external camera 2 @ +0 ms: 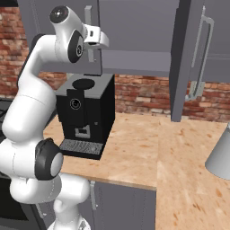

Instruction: Open the cabinet. Pick the spray and place it next to the sink. Then close the cabinet.

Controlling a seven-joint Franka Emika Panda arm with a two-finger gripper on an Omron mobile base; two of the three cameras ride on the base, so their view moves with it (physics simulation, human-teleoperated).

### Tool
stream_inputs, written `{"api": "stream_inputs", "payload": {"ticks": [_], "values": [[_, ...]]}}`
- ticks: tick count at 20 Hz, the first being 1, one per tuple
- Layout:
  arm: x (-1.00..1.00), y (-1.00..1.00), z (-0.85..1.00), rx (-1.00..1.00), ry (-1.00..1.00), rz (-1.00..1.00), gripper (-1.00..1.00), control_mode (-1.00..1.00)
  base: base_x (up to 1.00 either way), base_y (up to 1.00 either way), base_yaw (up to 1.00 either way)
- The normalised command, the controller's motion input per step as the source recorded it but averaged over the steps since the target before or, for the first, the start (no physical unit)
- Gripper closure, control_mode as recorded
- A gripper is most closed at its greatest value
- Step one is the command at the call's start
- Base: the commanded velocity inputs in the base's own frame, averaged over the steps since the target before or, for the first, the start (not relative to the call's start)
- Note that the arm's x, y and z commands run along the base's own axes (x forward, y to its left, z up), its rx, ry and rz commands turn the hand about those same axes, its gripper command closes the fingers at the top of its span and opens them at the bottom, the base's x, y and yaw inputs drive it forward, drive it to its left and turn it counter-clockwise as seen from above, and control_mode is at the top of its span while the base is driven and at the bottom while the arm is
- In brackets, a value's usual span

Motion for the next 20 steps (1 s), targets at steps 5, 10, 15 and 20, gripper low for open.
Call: {"api": "stream_inputs", "payload": {"ticks": [5, 10, 15, 20], "values": [[0.00, 0.00, 0.00, 0.00, 0.00, 0.00, 1.00, -1.00, 0.00, 0.00, 0.00], [0.00, 0.00, 0.00, 0.00, 0.00, 0.00, 1.00, -1.00, 0.00, 0.00, 0.00], [-0.02, 0.00, 0.00, 0.00, 0.00, 0.00, 1.00, -1.00, 0.00, 0.00, 0.00], [-0.19, 0.03, 0.00, 0.00, 0.00, 0.00, 1.00, -1.00, 0.00, 0.00, 0.00]]}}
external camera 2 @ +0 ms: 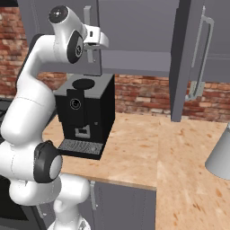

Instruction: Open the cabinet. Pick the spray and place it next to the sink. Then close the cabinet.

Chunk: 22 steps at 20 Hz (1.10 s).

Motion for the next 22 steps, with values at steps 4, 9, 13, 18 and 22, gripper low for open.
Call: {"api": "stream_inputs", "payload": {"ticks": [4, 9, 13, 18, 22], "values": [[-0.48, 0.15, 0.00, 0.00, 0.00, 0.00, 1.00, -1.00, 0.00, 0.00, 0.00], [-0.56, 0.21, 0.00, 0.00, 0.00, 0.00, 1.00, -1.00, 0.00, 0.00, 0.00], [-0.57, 0.29, 0.00, 0.00, 0.00, 0.00, 1.00, -1.00, 0.00, 0.00, 0.00], [-0.58, 0.35, 0.00, 0.00, 0.00, 0.00, 1.00, -1.00, 0.00, 0.00, 0.00], [-0.56, 0.43, 0.00, 0.00, 0.00, 0.00, 1.00, -1.00, 0.00, 0.00, 0.00]]}}
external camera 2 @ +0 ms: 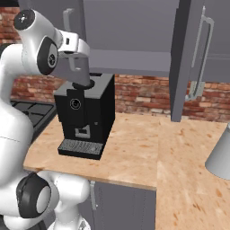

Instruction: Open the cabinet. Pick the spray and place it next to the sink. Then close the cabinet.

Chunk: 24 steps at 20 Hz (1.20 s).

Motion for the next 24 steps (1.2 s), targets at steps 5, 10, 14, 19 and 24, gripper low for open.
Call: {"api": "stream_inputs", "payload": {"ticks": [5, 10, 14, 19, 24], "values": [[-0.61, 0.43, 0.00, 0.00, 0.00, 0.00, 1.00, -1.00, 0.00, 0.00, 0.00], [-0.67, 0.44, 0.00, 0.00, 0.00, 0.00, 1.00, -1.00, 0.00, 0.00, 0.00], [-0.64, 0.49, 0.00, 0.00, -0.01, 0.01, 1.00, -1.00, 0.00, 0.00, 0.00], [-0.61, 0.47, 0.00, 0.00, -0.01, 0.02, 1.00, -1.00, 0.00, 0.00, 0.00], [-0.44, 0.30, 0.00, 0.00, 0.00, 0.00, 1.00, -1.00, 0.00, 0.00, 0.00]]}}
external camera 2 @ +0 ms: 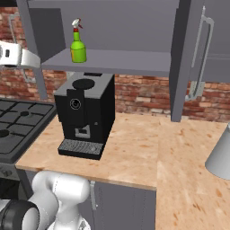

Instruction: Open the cabinet. Pick the spray and place it next to the sink. Then close the cabinet.

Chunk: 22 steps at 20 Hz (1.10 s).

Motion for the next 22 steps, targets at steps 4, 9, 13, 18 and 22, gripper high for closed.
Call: {"api": "stream_inputs", "payload": {"ticks": [4, 9, 13, 18, 22], "values": [[-0.32, 0.15, 0.00, 0.00, 0.00, 0.00, 1.00, -1.00, 0.00, 0.00, 0.00], [-0.11, 0.01, 0.00, 0.00, 0.00, 0.00, 1.00, -1.00, 0.00, 0.00, 0.00], [-0.18, 0.00, 0.00, 0.00, -0.01, 0.00, 1.00, -1.00, 0.00, 0.00, 0.00], [-0.89, 0.00, 0.00, 0.00, -0.13, 0.00, -1.00, -1.00, 0.00, 0.00, 0.00], [-0.82, -0.04, 0.00, 0.00, -0.14, 0.00, -1.00, -1.00, 0.00, 0.00, 0.00]]}}
